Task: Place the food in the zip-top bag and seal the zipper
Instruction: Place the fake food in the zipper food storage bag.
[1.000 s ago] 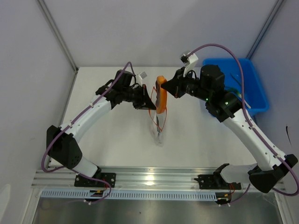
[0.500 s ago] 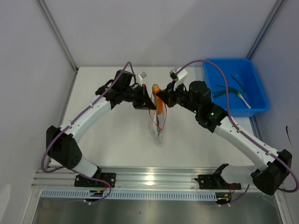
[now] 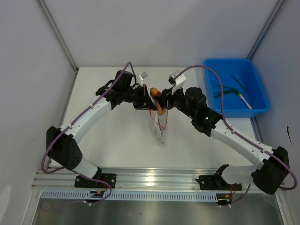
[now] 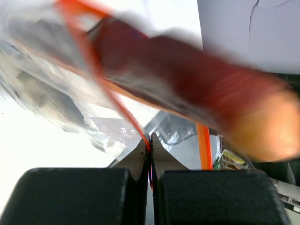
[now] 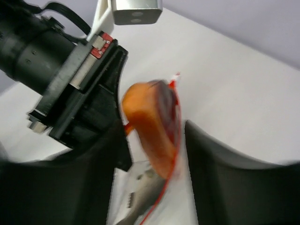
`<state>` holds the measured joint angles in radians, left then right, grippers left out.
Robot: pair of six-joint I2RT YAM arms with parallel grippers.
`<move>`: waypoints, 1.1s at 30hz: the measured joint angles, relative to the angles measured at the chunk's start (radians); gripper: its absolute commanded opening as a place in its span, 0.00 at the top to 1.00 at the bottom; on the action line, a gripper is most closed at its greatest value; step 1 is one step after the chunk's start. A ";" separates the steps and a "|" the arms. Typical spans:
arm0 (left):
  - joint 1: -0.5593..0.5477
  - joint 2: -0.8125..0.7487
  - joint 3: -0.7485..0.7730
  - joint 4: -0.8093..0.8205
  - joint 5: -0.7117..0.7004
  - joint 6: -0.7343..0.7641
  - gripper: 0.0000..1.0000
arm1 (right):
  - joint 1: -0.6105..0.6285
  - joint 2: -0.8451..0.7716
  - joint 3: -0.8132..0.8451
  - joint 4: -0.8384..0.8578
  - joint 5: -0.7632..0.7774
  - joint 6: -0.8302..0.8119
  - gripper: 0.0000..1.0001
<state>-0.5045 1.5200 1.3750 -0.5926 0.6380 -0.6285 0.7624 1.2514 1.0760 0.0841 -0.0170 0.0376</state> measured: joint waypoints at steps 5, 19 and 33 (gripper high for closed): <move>0.000 0.000 0.000 0.003 0.009 0.000 0.99 | 0.000 0.000 -0.010 -0.030 0.002 0.026 0.01; -0.001 -0.011 -0.004 0.006 0.020 0.000 0.99 | -0.011 -0.097 0.235 -0.425 0.003 0.101 0.08; -0.001 -0.023 -0.005 0.007 0.021 -0.003 0.99 | -0.151 0.055 0.339 -0.741 -0.138 0.146 0.23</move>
<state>-0.5056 1.4975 1.3705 -0.5858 0.6594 -0.6315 0.6117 1.3067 1.4147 -0.6571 -0.1555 0.1833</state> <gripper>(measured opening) 0.005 0.789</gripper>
